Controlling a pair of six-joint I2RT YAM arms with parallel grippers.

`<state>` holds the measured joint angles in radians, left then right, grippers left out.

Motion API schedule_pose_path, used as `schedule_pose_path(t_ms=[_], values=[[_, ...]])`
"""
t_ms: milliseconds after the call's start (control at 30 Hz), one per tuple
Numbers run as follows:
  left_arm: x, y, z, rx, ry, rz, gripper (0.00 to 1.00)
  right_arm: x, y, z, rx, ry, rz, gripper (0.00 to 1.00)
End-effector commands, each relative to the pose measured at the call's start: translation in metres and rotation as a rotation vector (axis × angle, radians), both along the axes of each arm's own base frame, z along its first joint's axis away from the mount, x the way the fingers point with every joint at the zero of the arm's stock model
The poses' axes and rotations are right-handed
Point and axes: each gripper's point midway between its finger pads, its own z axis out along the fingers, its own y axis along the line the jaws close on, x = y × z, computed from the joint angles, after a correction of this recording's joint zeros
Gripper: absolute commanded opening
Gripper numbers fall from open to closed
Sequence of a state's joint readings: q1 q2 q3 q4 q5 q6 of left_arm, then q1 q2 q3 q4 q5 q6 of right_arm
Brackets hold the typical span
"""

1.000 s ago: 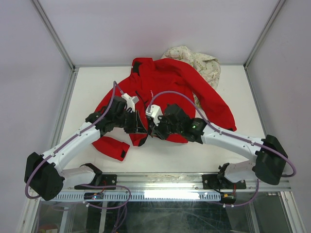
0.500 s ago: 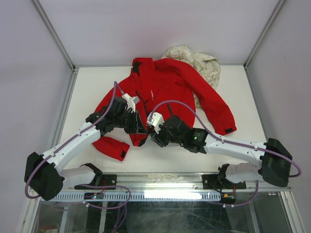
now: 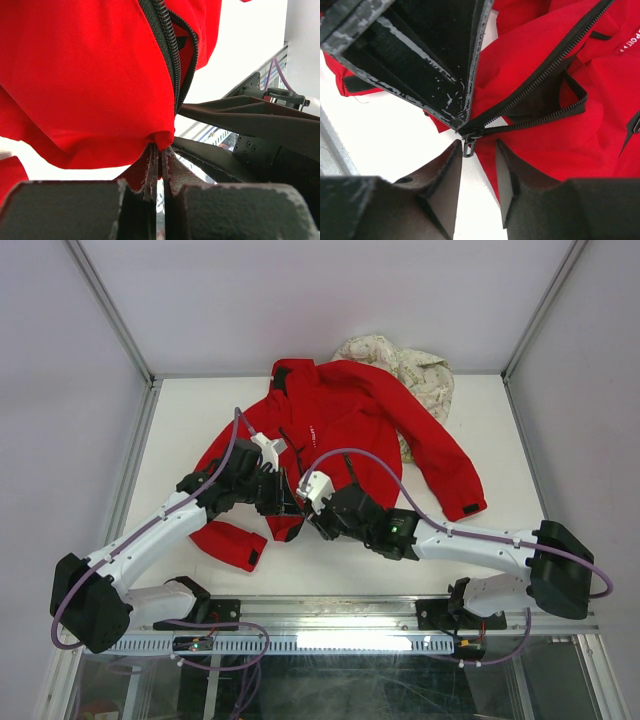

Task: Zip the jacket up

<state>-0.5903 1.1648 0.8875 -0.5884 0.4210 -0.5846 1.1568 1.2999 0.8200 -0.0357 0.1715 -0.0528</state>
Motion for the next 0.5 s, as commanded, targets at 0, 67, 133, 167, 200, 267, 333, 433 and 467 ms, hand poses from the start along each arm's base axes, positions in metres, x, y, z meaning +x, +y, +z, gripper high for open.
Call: schedule_pose_path(t_ms=[0, 67, 133, 167, 200, 267, 333, 433, 467], values=[[0.001, -0.007, 0.017, -0.040, -0.039, -0.012, 0.00, 0.010, 0.003, 0.019, 0.055, -0.050, -0.049, 0.33], [0.000, -0.006, 0.016, -0.038, -0.038, -0.010, 0.00, 0.009, 0.001, 0.022, 0.050, -0.054, -0.045, 0.28], [0.000, -0.006, 0.015, -0.036, -0.036, -0.010, 0.00, 0.008, -0.001, 0.027, 0.049, -0.060, -0.043, 0.24], [-0.001, -0.006, 0.014, -0.035, -0.034, -0.012, 0.00, 0.008, -0.001, 0.029, 0.051, -0.062, -0.038, 0.23], [-0.001, -0.005, 0.013, -0.035, -0.033, -0.013, 0.00, 0.008, -0.001, 0.031, 0.054, -0.064, -0.037, 0.22], [-0.001, -0.005, 0.013, -0.035, -0.033, -0.015, 0.00, 0.008, -0.001, 0.033, 0.057, -0.068, -0.030, 0.19], [-0.001, -0.006, 0.014, -0.036, -0.034, -0.015, 0.00, 0.007, 0.000, 0.032, 0.048, -0.070, -0.022, 0.17], [-0.001, -0.006, 0.014, -0.036, -0.035, -0.014, 0.00, 0.007, 0.003, 0.031, 0.046, -0.072, -0.009, 0.16], [-0.001, -0.006, 0.015, -0.037, -0.036, -0.014, 0.00, 0.006, 0.004, 0.030, 0.048, -0.072, -0.002, 0.16]])
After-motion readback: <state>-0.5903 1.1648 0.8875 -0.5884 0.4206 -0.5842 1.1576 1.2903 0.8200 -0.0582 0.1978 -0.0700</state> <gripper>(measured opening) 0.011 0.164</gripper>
